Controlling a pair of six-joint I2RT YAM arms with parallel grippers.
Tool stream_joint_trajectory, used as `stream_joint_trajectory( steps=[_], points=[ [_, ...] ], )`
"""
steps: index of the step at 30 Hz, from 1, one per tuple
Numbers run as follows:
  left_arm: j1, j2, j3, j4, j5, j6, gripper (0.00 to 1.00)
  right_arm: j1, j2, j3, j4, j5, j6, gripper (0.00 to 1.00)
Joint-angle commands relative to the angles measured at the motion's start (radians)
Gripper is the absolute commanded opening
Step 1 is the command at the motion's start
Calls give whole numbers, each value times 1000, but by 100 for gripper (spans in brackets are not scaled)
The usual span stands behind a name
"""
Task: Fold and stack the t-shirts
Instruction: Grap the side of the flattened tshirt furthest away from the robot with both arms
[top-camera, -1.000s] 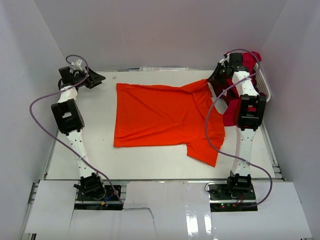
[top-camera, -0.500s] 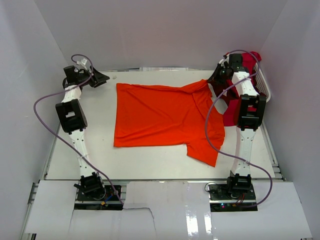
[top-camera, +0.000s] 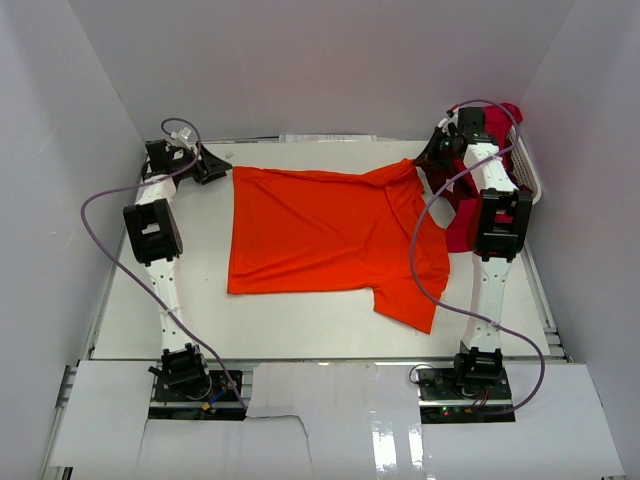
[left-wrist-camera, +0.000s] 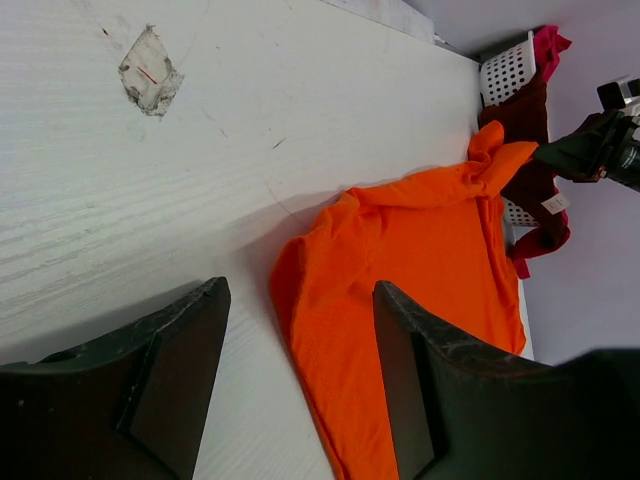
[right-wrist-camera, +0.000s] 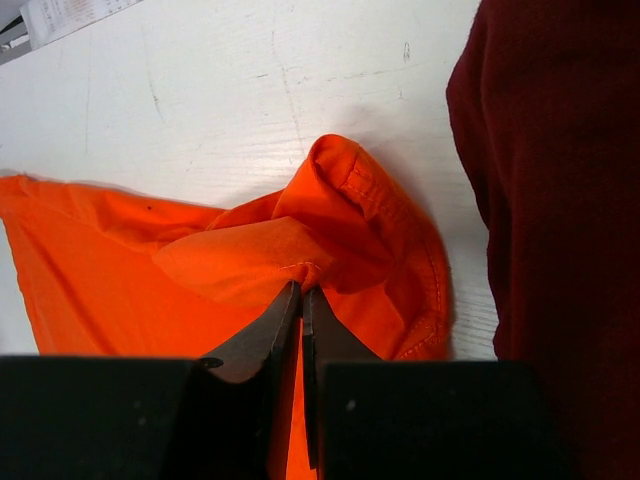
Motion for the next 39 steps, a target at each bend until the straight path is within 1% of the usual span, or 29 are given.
stream_joint_trajectory(
  steps=[1, 6, 9, 10, 12, 19, 25, 26, 29, 35, 39],
  points=[
    [-9, -15, 48, -5, -14, 23, 70, -3, -49, 0, 16, -16, -16, 8],
    [-21, 13, 78, -5, -22, 14, 66, -3, -46, 1, 16, -17, -18, 8],
    [-29, 18, 86, 1, -23, 16, 67, -3, -46, 1, 14, -16, -19, 8],
    [-30, 16, 84, 4, -22, 22, 70, -3, -46, 1, 14, -16, -19, 8],
    [-43, 12, 78, 8, -17, 55, 73, -3, -46, 5, 14, -16, -21, 8],
    [-61, -15, 20, 66, -26, 161, 72, -3, -42, 9, 13, -22, -21, 8],
    [-64, 5, 37, 60, -63, 152, 61, -3, -40, 9, 13, -24, -21, 8],
    [-64, 8, 37, 58, -66, 151, 53, -3, -40, 9, 13, -22, -21, 8],
    [-64, 15, 35, 46, -82, 149, 44, -3, -43, 8, 11, -22, -24, 8],
    [-63, 10, 23, 25, -100, 166, 43, -3, -42, 6, 11, -20, -24, 8],
    [-64, 8, 20, 15, -97, 171, 43, -3, -40, 6, 10, -24, -22, 8]
  ],
)
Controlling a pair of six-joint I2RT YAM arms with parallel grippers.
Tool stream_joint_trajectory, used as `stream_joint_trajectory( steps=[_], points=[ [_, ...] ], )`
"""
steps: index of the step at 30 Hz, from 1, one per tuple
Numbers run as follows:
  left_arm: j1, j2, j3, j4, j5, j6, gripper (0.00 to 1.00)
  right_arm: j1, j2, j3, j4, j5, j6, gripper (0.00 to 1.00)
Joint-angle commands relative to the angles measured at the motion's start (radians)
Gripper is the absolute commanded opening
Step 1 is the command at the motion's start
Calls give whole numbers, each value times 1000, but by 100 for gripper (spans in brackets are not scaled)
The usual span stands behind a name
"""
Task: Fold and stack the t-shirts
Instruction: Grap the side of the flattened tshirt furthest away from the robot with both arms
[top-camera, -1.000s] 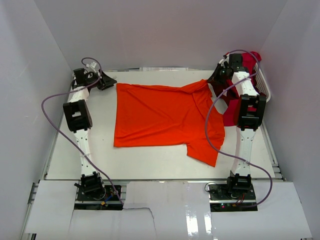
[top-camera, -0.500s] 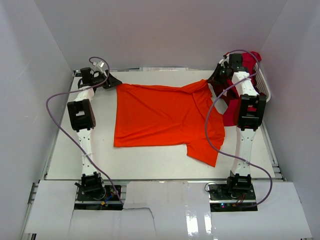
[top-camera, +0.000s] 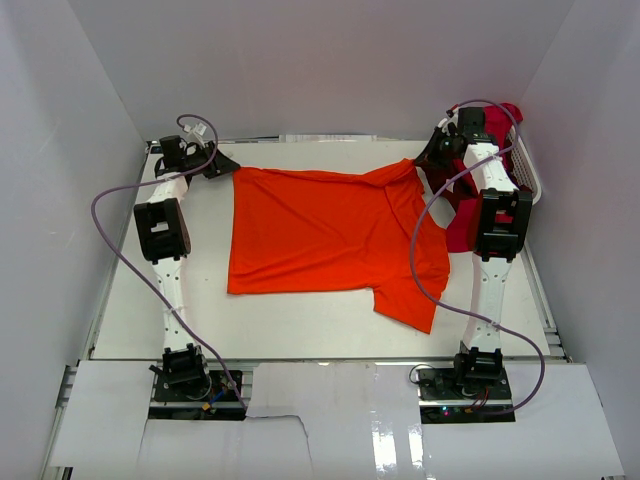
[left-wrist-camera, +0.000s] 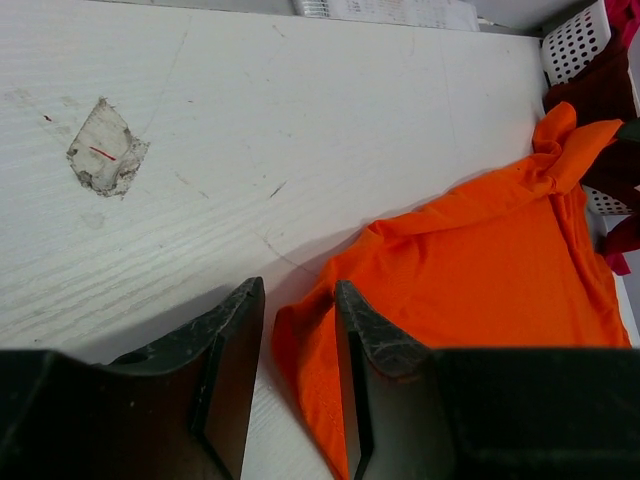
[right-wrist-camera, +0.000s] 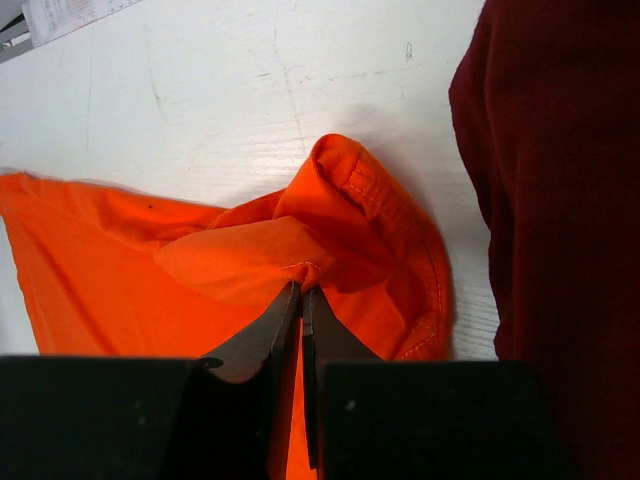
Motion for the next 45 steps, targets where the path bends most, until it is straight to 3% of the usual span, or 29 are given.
stream_joint_trajectory(
  steps=[1, 3, 9, 14, 24, 45],
  points=[
    [1, -9, -16, -11, -2, 24, 45, -3, -40, 6, 10, -20, -19, 8],
    [1, -9, -16, -21, -9, 31, 49, -3, -40, 8, 10, -21, -17, 8],
    [-3, -4, -12, -41, -32, 35, 42, -3, -40, 17, 9, -21, -17, 8],
    [-3, 2, -5, -37, -14, 13, 23, -3, -51, 11, 5, -26, -17, 8],
    [-10, -38, -2, -37, -12, -11, 1, 2, -79, 34, -17, -29, -23, 8],
    [-23, -230, -120, -6, 9, -35, 0, 11, -194, 1, -8, -70, -40, 8]
  ],
)
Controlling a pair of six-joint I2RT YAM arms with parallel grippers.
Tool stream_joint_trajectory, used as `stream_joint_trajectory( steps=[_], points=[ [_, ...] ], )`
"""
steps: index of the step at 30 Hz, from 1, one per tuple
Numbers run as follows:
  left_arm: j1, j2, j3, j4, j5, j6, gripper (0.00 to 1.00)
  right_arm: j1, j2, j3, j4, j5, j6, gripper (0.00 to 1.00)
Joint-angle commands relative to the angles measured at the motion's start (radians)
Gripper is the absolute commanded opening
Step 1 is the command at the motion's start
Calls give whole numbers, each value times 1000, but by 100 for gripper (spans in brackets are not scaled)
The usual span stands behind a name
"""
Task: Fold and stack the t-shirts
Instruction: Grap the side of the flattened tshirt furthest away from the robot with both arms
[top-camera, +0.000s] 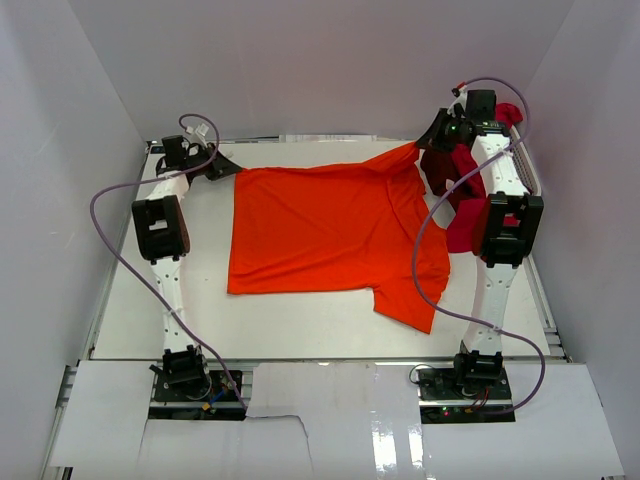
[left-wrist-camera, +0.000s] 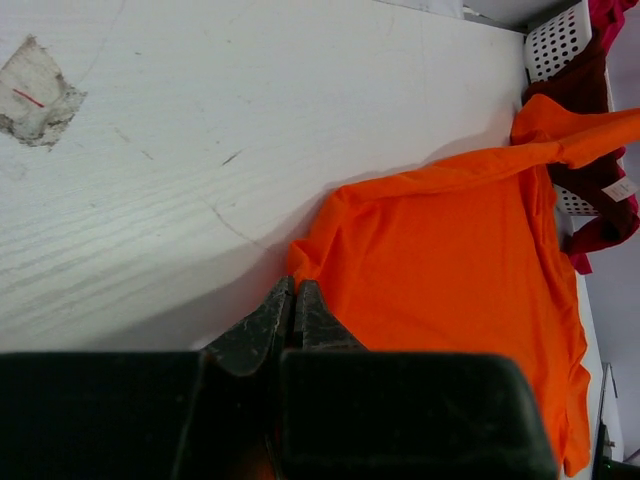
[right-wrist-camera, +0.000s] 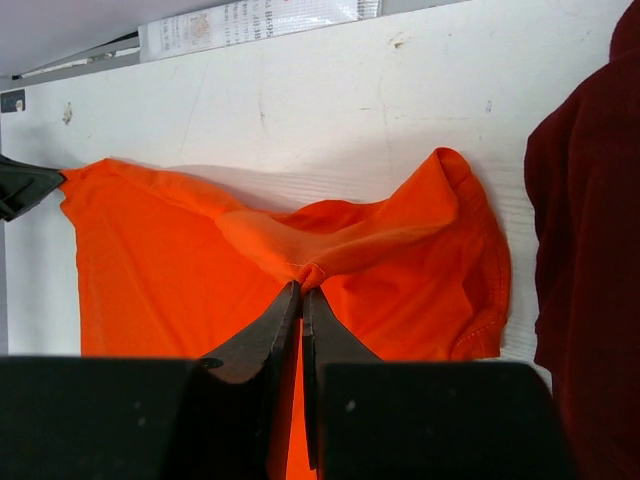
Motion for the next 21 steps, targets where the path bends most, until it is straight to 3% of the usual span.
stream_joint_trajectory(
  steps=[1, 21],
  points=[
    [-7, -165, -33, 18, 18, 8, 0, 7, -65, -2, -7, -23, -19, 8],
    [-5, -401, -223, -93, -77, 127, 0, 15, -91, -14, -42, -49, -38, 8]
  ],
)
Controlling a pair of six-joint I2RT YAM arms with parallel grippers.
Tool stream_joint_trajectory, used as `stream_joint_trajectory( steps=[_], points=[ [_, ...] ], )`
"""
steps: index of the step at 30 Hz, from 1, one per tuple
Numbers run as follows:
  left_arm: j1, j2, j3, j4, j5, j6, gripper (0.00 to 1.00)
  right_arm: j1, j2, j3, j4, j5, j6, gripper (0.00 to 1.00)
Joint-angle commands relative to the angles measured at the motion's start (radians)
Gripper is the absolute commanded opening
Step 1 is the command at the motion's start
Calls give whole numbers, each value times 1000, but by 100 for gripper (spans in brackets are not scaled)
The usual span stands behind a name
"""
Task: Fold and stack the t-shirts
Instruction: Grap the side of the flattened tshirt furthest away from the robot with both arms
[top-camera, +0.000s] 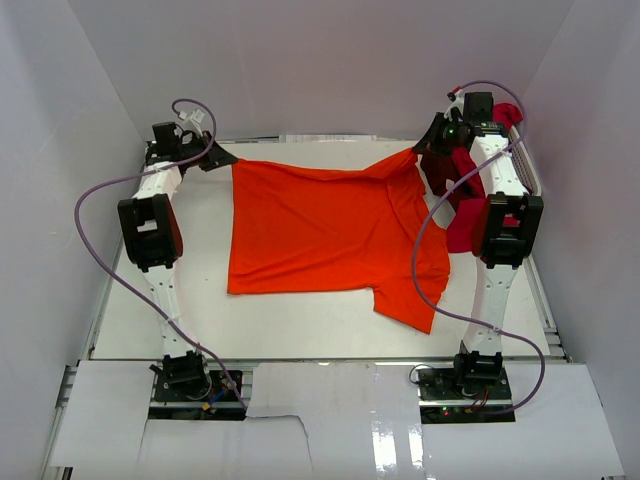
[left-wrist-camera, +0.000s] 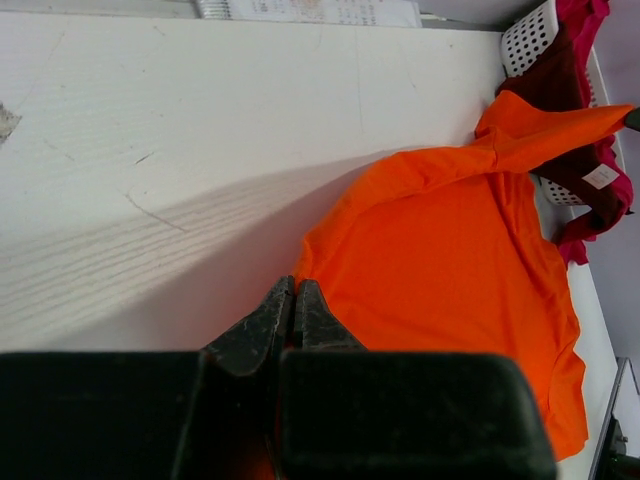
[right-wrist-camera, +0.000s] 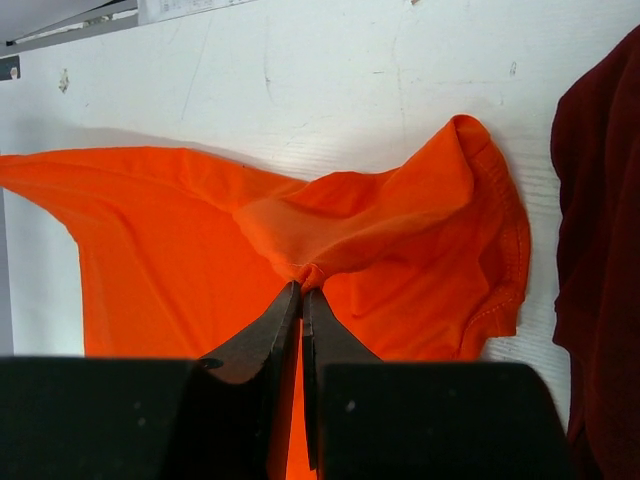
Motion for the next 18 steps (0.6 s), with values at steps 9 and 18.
stream_joint_trajectory(
  steps=[9, 18],
  points=[
    [1, -161, -132, -47, -113, 106, 0, 12, -26, 91, 17, -45, -8, 8],
    [32, -163, -108, -30, -115, 87, 0, 15, -29, 74, 92, -42, -14, 8]
  ],
)
